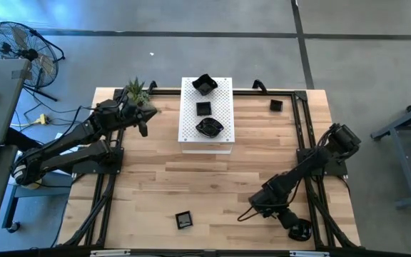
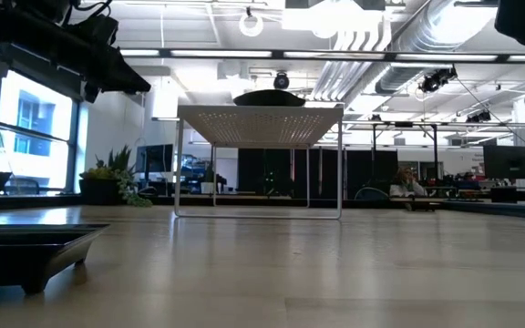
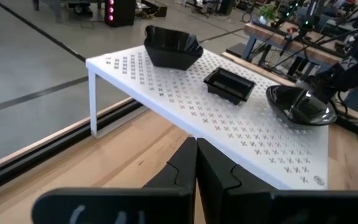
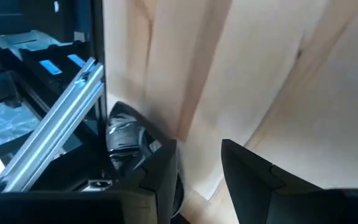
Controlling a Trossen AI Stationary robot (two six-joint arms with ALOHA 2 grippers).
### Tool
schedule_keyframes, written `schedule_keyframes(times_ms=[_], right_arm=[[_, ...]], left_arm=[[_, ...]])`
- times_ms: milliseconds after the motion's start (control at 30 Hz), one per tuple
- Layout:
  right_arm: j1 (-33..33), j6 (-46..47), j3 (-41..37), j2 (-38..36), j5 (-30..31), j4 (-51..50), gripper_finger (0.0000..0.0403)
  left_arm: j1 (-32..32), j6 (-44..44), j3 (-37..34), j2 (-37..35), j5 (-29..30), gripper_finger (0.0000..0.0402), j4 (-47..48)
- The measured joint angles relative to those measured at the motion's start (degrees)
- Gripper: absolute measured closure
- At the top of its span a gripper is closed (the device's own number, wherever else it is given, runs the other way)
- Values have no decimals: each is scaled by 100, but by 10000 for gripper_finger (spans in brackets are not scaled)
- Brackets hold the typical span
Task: Pick & Place Mini shaped plates
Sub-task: Stack the black leaf-shaped plate on top of the leaf-shaped plate on the shelf
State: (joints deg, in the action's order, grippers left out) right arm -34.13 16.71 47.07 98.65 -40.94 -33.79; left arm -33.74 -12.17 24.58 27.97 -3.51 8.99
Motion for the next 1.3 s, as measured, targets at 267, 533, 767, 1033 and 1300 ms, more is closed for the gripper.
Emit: schedule_keyframes(times_ms=[267,533,767,1033,1300], right_arm=[[0,-367,0,-454,-91,-400,281],[-23,-1093,0,-1021,363,-956,281],[-196,-1553,0,-1025,878,-884,281],[-427,-1472,0,-1025,613,-901,256],[-811,-1254,0,-1025,619,-919,190]], left_arm=[[0,174,2,2,0,401,415],[0,506,2,2,-133,401,537],[2,576,4,2,-70,401,623],[2,461,4,2,-65,401,623],[2,444,4,2,-69,401,621]])
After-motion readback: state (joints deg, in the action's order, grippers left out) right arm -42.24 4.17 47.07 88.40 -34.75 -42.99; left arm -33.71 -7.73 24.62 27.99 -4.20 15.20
